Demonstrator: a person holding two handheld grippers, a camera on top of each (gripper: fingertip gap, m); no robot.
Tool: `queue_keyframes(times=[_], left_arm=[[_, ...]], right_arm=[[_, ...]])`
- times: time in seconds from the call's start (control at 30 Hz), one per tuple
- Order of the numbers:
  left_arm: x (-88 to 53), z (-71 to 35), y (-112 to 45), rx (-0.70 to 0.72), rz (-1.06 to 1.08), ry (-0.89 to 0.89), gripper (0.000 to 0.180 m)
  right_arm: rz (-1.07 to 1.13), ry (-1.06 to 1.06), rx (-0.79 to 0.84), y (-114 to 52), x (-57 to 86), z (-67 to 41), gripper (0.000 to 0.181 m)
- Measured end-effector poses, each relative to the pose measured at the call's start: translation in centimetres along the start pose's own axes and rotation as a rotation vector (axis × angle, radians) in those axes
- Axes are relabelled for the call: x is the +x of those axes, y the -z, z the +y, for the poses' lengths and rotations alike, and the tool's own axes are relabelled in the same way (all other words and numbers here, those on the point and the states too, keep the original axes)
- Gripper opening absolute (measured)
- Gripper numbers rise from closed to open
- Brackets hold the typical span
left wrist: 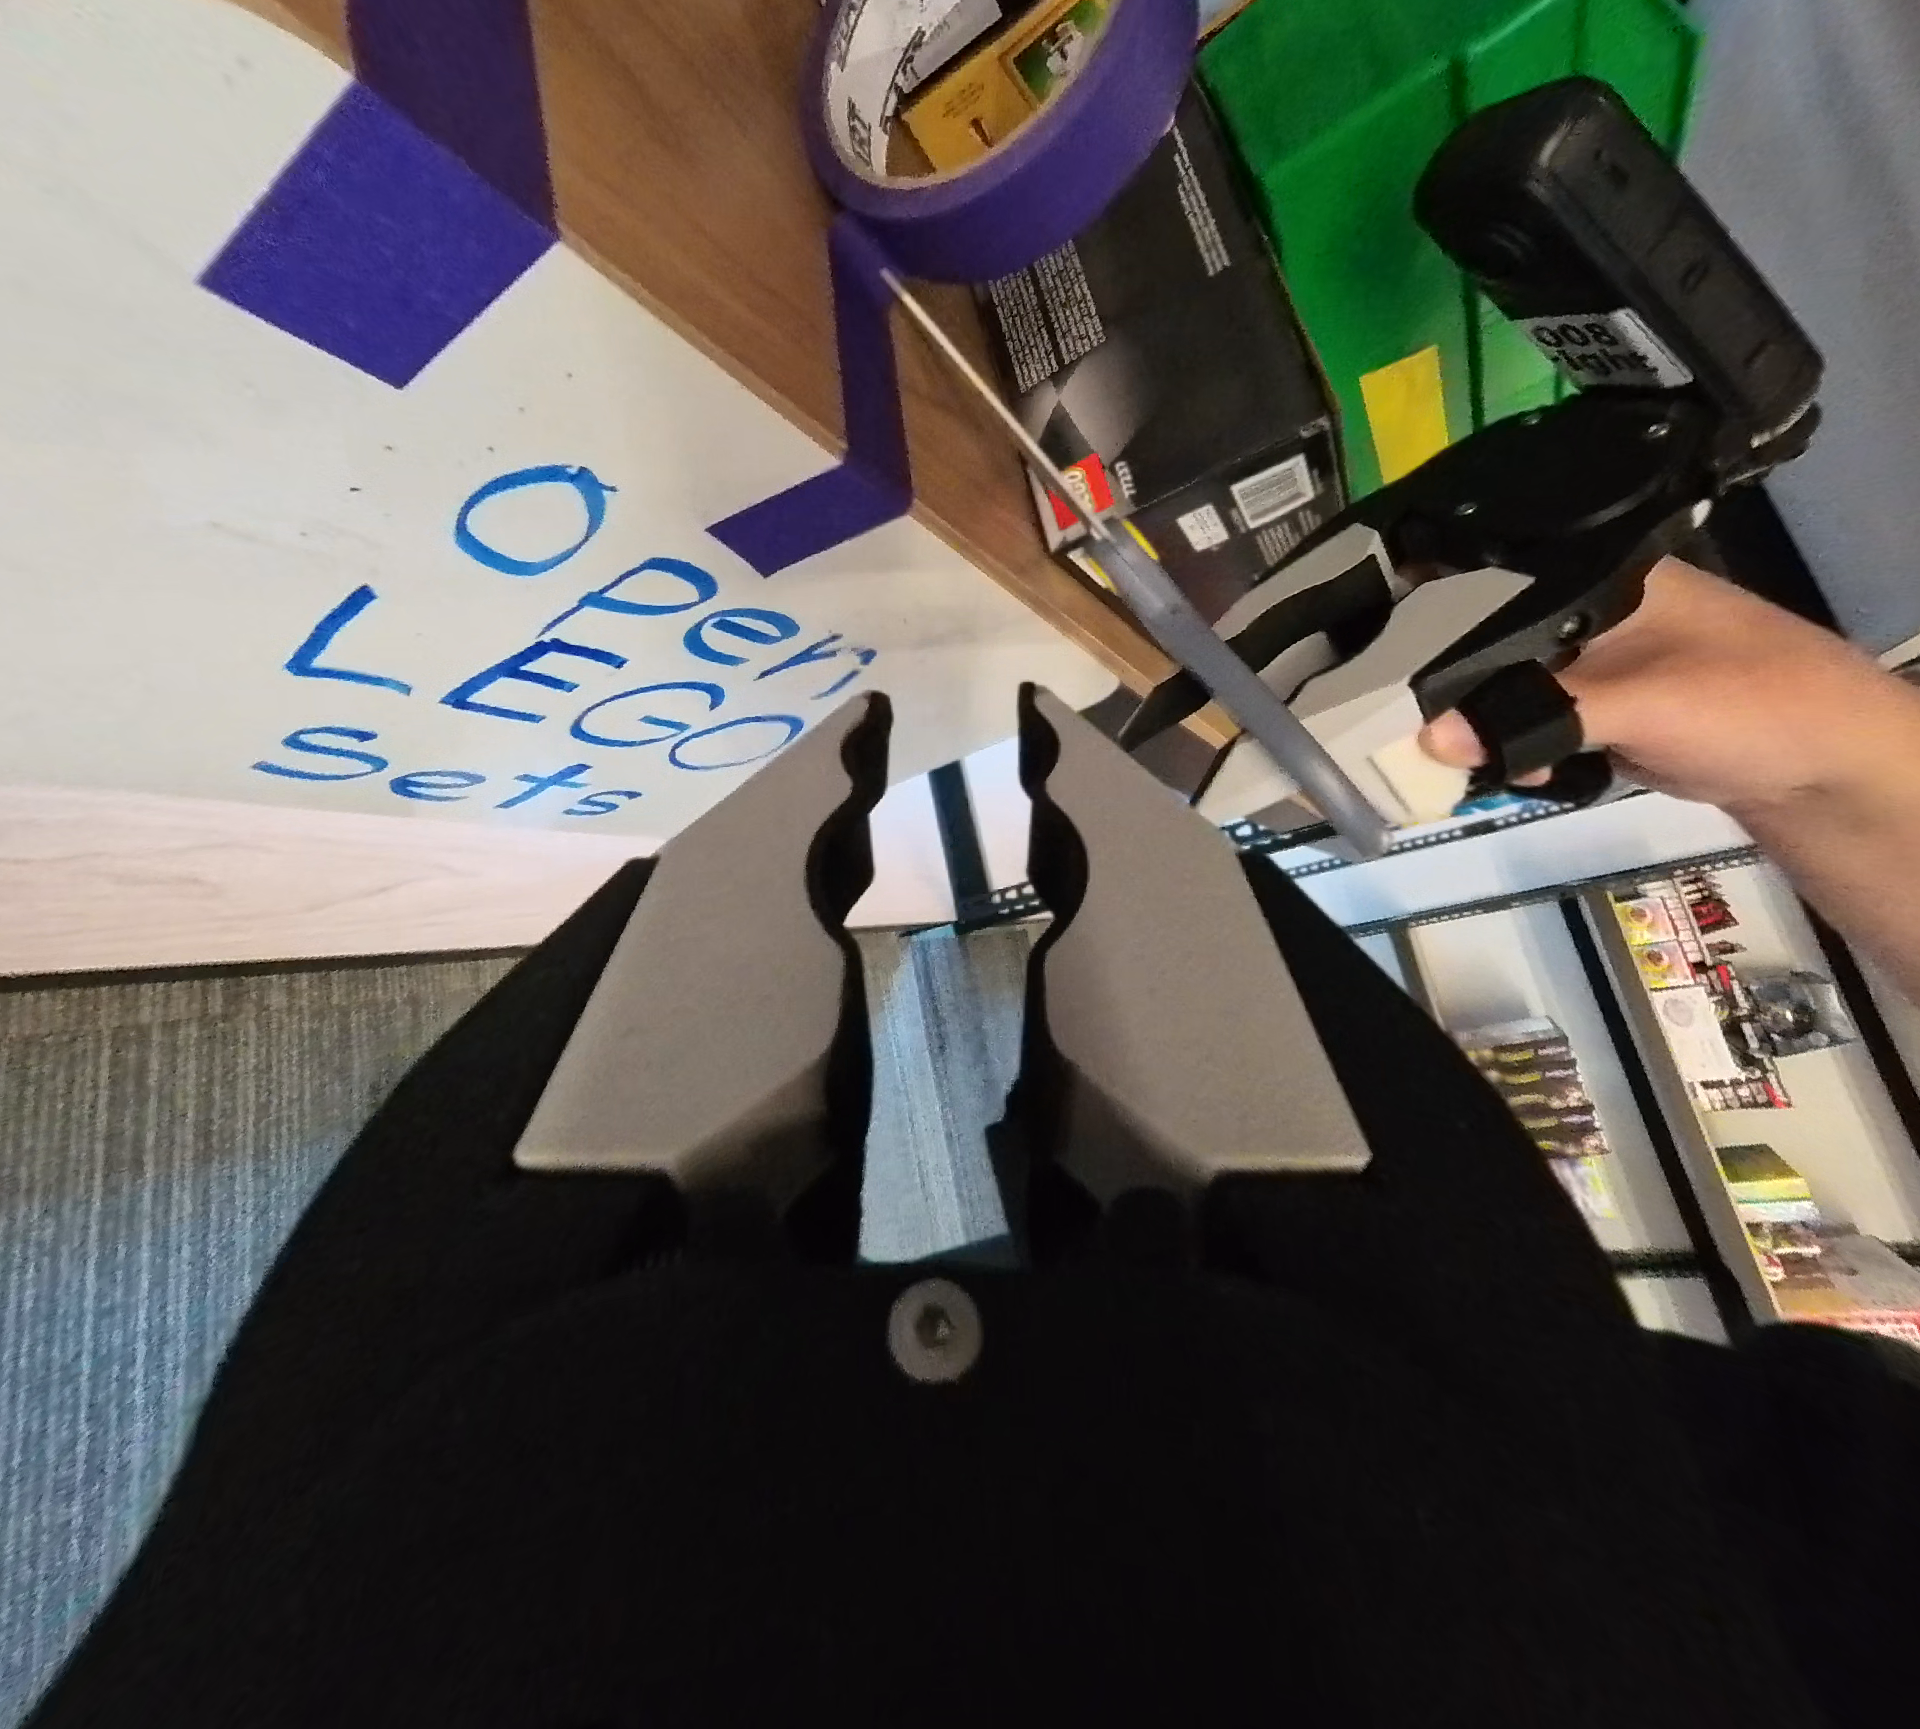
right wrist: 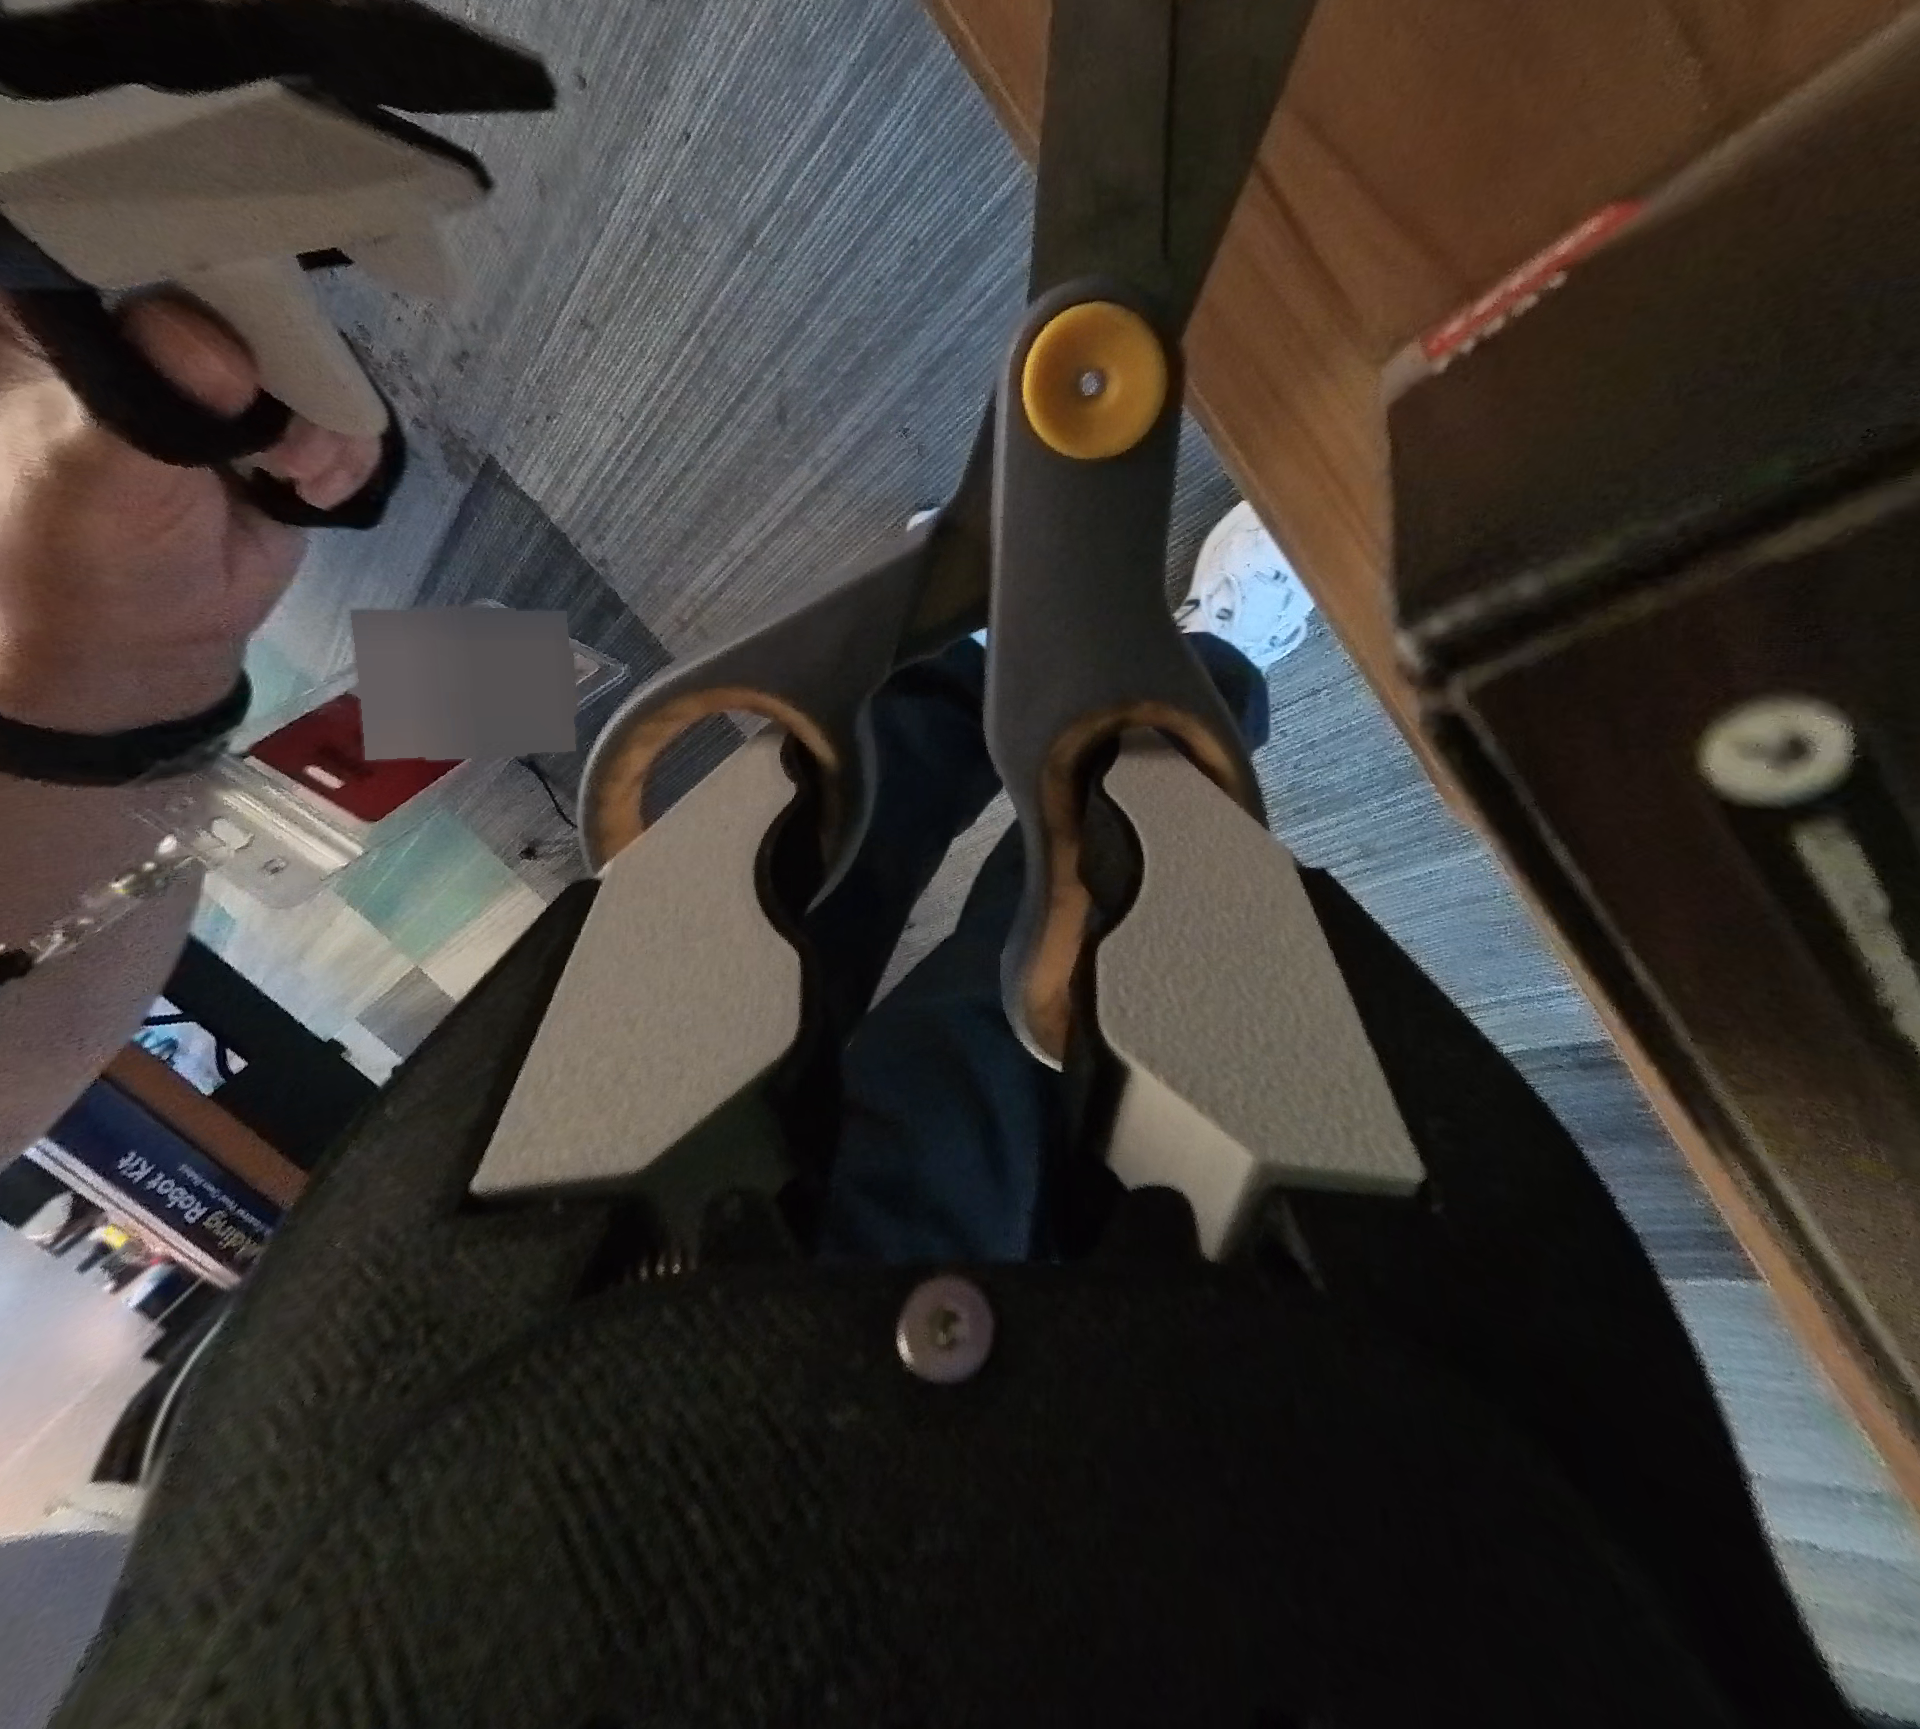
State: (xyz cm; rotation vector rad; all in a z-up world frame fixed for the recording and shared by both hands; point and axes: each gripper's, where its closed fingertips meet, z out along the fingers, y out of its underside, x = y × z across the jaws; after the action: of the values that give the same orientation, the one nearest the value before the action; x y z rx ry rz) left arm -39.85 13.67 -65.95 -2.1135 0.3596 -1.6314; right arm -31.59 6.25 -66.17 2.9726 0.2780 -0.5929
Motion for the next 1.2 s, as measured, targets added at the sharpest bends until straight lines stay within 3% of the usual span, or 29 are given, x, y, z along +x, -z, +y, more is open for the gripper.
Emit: queue_keyframes(times=[1.2], left_arm=[[-0.9,0.0,-5.9,-0.014,0.072,0.089,0.019]], right_arm=[[0.022,-0.074,-0.045,-1.4,-1.1,-1.7,0.044]])
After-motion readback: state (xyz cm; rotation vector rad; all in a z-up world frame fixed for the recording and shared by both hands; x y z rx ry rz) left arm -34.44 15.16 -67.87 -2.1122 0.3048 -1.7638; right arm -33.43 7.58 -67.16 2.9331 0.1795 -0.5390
